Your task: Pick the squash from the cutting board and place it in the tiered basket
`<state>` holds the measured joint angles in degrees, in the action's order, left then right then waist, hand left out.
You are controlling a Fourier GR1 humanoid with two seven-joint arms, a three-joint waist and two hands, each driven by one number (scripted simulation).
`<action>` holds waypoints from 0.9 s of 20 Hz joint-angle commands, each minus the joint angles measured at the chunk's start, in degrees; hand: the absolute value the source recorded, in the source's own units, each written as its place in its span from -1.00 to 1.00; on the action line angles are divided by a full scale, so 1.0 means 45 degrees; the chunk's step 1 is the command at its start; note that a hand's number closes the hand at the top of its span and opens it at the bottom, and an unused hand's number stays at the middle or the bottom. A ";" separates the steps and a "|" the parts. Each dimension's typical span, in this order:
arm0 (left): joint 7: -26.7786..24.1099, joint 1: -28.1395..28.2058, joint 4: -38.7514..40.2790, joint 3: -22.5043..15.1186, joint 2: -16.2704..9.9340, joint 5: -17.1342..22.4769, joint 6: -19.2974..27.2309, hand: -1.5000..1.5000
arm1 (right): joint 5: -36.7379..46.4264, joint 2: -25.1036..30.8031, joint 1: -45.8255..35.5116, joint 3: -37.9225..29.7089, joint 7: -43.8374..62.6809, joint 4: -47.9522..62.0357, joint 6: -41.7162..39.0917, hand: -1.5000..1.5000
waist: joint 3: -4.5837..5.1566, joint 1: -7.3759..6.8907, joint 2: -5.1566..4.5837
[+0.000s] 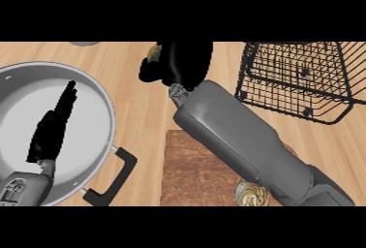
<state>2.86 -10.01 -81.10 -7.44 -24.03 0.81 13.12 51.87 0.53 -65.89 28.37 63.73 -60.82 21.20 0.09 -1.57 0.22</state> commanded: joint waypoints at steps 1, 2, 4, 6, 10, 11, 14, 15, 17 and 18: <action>-0.0255 0.0568 -0.0332 0.0077 -0.0066 -0.0146 0.0041 0.00 | 0.1159 0.0274 -0.1588 -0.1036 0.1870 0.0512 -0.0287 1.00 | -0.0009 0.0166 0.0015; 0.0221 0.0215 -0.0264 0.0016 0.0183 -0.0216 0.0284 0.00 | 0.1538 -0.0093 -0.2071 -0.0810 0.2742 0.0529 -0.1347 1.00 | -0.0007 0.0281 0.0057; 0.0224 -0.0222 0.0029 0.0290 -0.0052 -0.0106 0.0022 0.00 | 0.1045 0.0942 -0.2202 -0.1477 0.1729 0.0734 -0.2273 1.00 | -0.0012 0.0421 0.0019; -0.0525 0.0133 0.0631 0.0726 -0.0312 0.0091 -0.0345 0.00 | 0.0837 0.1445 -0.1640 -0.1657 0.0970 0.0224 -0.2590 1.00 | -0.0013 0.0454 -0.0001; 0.0374 0.0408 -0.0878 -0.0045 0.0265 -0.0518 0.0134 0.00 | 0.0469 0.0720 -0.2646 -0.3011 0.0658 0.1578 -0.1881 1.00 | -0.0018 0.0129 -0.0051; -0.0361 -0.0113 0.0511 0.0610 0.0167 -0.0170 -0.0214 0.00 | 0.0130 0.1120 -0.1885 -0.3184 -0.0046 0.0712 -0.1917 1.00 | -0.0015 0.0337 -0.0060; 0.0604 0.0098 -0.0647 0.0593 -0.0004 -0.0233 -0.0229 0.00 | 0.0432 0.1833 -0.1735 -0.3065 -0.1177 0.1466 -0.2599 1.00 | -0.0020 0.0250 -0.0048; 0.0836 -0.0215 -0.0343 0.0628 0.0152 -0.0278 -0.0227 0.00 | 0.0368 0.1899 -0.1706 -0.3249 -0.1354 0.1202 -0.2708 1.00 | -0.0019 0.0302 -0.0047; -0.0102 0.0088 0.0200 0.0440 0.0604 -0.0381 -0.0100 0.00 | 0.0683 0.2431 -0.1975 -0.3189 -0.1941 0.2264 -0.2904 1.00 | -0.0010 0.0249 -0.0086; 0.0395 -0.0137 -0.0169 0.0874 0.0087 -0.0238 -0.0267 0.00 | 0.0749 0.2623 -0.1639 -0.3101 -0.1639 0.1706 -0.3411 1.00 | -0.0018 0.0322 -0.0031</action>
<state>3.98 -10.21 -81.40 -4.77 -23.19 -0.45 12.41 54.17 9.41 -74.27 14.63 57.02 -53.82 10.13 0.04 -0.31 -0.02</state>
